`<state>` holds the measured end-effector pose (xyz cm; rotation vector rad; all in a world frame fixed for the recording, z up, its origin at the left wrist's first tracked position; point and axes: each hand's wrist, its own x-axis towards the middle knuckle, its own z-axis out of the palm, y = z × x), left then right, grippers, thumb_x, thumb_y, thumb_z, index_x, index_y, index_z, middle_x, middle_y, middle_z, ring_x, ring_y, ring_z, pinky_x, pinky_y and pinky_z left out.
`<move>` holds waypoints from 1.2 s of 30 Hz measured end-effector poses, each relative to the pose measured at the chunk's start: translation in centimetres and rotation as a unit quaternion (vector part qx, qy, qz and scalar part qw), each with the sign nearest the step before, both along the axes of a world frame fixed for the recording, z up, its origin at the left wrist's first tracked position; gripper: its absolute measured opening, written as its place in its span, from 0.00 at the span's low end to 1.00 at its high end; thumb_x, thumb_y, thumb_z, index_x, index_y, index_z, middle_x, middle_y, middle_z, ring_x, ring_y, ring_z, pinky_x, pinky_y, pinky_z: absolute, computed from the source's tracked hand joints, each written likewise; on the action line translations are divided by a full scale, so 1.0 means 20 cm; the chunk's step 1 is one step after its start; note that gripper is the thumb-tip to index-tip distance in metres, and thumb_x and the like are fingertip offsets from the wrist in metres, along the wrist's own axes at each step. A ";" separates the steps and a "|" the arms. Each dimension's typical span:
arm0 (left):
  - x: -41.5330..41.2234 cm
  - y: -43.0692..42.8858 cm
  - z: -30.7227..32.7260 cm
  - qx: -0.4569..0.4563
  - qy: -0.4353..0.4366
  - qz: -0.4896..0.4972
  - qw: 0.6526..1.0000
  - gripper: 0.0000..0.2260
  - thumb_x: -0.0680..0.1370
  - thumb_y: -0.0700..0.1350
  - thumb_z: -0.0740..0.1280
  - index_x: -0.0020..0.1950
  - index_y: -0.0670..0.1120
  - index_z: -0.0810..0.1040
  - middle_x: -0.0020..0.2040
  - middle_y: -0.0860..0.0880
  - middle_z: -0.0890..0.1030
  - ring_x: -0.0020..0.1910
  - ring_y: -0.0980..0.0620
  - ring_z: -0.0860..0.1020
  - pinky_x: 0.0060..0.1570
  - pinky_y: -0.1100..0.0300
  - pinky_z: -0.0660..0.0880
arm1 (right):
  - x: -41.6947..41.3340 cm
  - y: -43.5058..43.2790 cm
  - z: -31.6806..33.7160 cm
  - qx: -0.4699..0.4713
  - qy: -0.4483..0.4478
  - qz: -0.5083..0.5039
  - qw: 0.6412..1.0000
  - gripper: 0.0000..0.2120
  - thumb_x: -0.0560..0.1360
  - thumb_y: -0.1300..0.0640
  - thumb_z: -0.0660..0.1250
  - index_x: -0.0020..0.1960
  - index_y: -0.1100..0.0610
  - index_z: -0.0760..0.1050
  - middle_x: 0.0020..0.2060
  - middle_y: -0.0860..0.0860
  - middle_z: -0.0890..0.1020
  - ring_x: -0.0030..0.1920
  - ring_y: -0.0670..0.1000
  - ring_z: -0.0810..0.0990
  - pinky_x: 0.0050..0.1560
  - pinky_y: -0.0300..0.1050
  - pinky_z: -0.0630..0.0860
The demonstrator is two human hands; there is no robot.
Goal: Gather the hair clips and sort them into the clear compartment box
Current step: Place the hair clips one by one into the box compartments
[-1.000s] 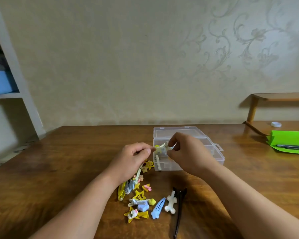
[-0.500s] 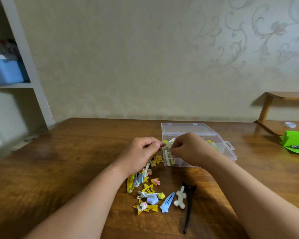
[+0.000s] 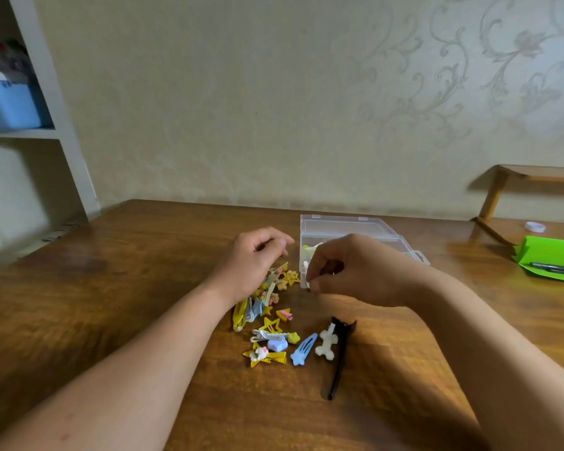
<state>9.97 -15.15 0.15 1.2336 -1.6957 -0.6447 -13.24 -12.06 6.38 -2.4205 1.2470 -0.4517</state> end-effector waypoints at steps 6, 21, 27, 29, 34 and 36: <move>0.00 0.01 0.00 0.004 0.007 0.011 1.000 0.11 0.87 0.49 0.64 0.57 0.57 0.87 0.48 0.57 0.87 0.54 0.65 0.82 0.54 0.60 0.74 | 0.02 0.09 0.07 0.106 0.103 0.090 0.985 0.08 0.76 0.47 0.78 0.54 0.43 0.84 0.45 0.39 0.84 0.41 0.35 0.80 0.39 0.30 0.72; 0.00 -0.01 -0.01 0.017 0.019 -0.002 1.000 0.10 0.82 0.57 0.66 0.56 0.58 0.87 0.49 0.59 0.87 0.55 0.62 0.83 0.58 0.55 0.77 | 0.04 0.09 0.05 0.105 0.056 0.119 0.986 0.07 0.77 0.49 0.78 0.51 0.50 0.83 0.45 0.48 0.85 0.45 0.48 0.82 0.48 0.49 0.78; -0.04 0.01 0.00 0.034 -0.012 -0.035 0.999 0.10 0.87 0.48 0.66 0.60 0.57 0.86 0.49 0.63 0.86 0.52 0.63 0.82 0.54 0.56 0.78 | -0.08 -0.08 0.02 0.007 -0.231 -0.120 0.965 0.05 0.78 0.52 0.76 0.45 0.52 0.84 0.41 0.50 0.86 0.45 0.58 0.84 0.49 0.57 0.80; -0.05 0.01 0.00 0.033 -0.033 -0.042 0.998 0.10 0.87 0.49 0.65 0.61 0.57 0.86 0.51 0.63 0.86 0.53 0.64 0.82 0.53 0.59 0.75 | -0.08 -0.13 0.00 0.016 -0.217 -0.184 0.959 0.04 0.77 0.53 0.75 0.44 0.52 0.84 0.40 0.51 0.86 0.41 0.61 0.82 0.41 0.51 0.77; -0.04 0.01 0.00 0.028 -0.041 -0.028 0.998 0.10 0.87 0.50 0.65 0.61 0.57 0.86 0.52 0.61 0.86 0.53 0.62 0.81 0.52 0.59 0.75 | 0.04 -0.19 -0.01 0.064 -0.112 -0.226 0.966 0.03 0.75 0.57 0.77 0.43 0.55 0.84 0.37 0.52 0.86 0.31 0.49 0.76 0.25 0.37 0.69; -0.04 0.01 0.00 0.025 -0.044 -0.023 0.998 0.10 0.87 0.50 0.65 0.61 0.57 0.86 0.51 0.61 0.85 0.51 0.63 0.81 0.50 0.59 0.75 | 0.09 -0.21 -0.01 0.085 -0.095 -0.224 0.966 0.04 0.73 0.58 0.78 0.41 0.55 0.85 0.34 0.51 0.86 0.34 0.51 0.78 0.29 0.40 0.71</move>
